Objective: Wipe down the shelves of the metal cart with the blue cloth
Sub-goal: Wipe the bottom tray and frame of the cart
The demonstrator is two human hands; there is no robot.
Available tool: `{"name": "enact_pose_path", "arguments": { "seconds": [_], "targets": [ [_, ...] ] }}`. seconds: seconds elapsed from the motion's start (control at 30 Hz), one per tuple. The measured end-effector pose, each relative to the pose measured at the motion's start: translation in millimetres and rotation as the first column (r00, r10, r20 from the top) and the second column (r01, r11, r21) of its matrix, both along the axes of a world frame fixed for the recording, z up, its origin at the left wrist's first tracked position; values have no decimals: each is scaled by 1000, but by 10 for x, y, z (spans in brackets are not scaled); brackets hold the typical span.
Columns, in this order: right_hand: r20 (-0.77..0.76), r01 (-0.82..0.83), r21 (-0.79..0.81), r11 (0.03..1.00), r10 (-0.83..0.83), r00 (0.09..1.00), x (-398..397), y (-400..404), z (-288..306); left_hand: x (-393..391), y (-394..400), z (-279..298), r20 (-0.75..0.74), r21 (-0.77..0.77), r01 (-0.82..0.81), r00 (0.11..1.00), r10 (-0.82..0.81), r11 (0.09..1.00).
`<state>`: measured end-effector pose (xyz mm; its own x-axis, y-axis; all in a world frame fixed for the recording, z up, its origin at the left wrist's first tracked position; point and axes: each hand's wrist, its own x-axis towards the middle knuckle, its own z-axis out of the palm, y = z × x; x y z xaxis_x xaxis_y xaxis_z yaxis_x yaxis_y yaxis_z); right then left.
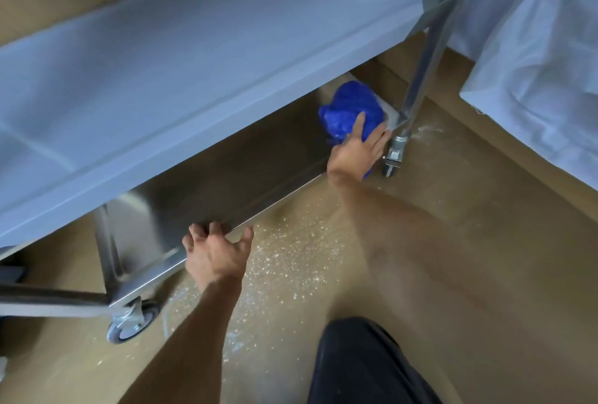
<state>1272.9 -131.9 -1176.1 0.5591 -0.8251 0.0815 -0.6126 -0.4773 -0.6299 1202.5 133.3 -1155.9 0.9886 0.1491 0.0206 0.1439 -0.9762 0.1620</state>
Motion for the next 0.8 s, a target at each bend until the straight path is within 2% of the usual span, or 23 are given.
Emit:
{"name": "enact_pose_path", "arguments": {
  "seconds": [0.03,0.1,0.2,0.33,0.4,0.47,0.53,0.6,0.63,0.67,0.73,0.8],
  "targets": [
    [-14,75,14,997,-75,997,62,-21,31,-7,3,-31,12,16,10,1000,-10,1000],
    [-73,76,-37,996,-78,994,152,55,54,-10,-13,-69,40,22,-16,999,15,1000],
    [-191,-121,-135,983,94,977,134,426,22,-12,-23,-83,47,34,-21,999,20,999],
    [-208,-403,-151,903,369,906,26,1219,63,-51,76,-25,60,-51,19,998,-16,999],
    [-158,-534,-129,836,514,843,-108,1601,93,-89,209,-13,83,-70,121,990,-115,990],
    [-98,-692,-107,714,685,722,-317,1832,121,-121,364,-28,71,-44,238,970,-234,970],
    [-135,-815,-160,557,806,577,-529,1844,119,-109,480,-16,34,-30,289,957,-288,957],
    [-224,-849,-269,455,828,514,-563,1635,105,-107,520,44,-11,-57,278,960,-279,959],
    [-250,-844,-283,456,815,524,-537,1504,102,-116,525,62,-23,-80,267,963,-270,960],
    [-264,-819,-283,500,780,568,-497,1374,87,-127,533,67,-39,-98,258,964,-262,961],
    [-261,-690,-253,678,639,723,-391,1117,38,-144,513,78,-88,-103,257,960,-267,961],
    [-229,-515,-204,832,471,852,-286,1015,31,-150,485,94,-75,-175,231,966,-247,957]
  ]
}}
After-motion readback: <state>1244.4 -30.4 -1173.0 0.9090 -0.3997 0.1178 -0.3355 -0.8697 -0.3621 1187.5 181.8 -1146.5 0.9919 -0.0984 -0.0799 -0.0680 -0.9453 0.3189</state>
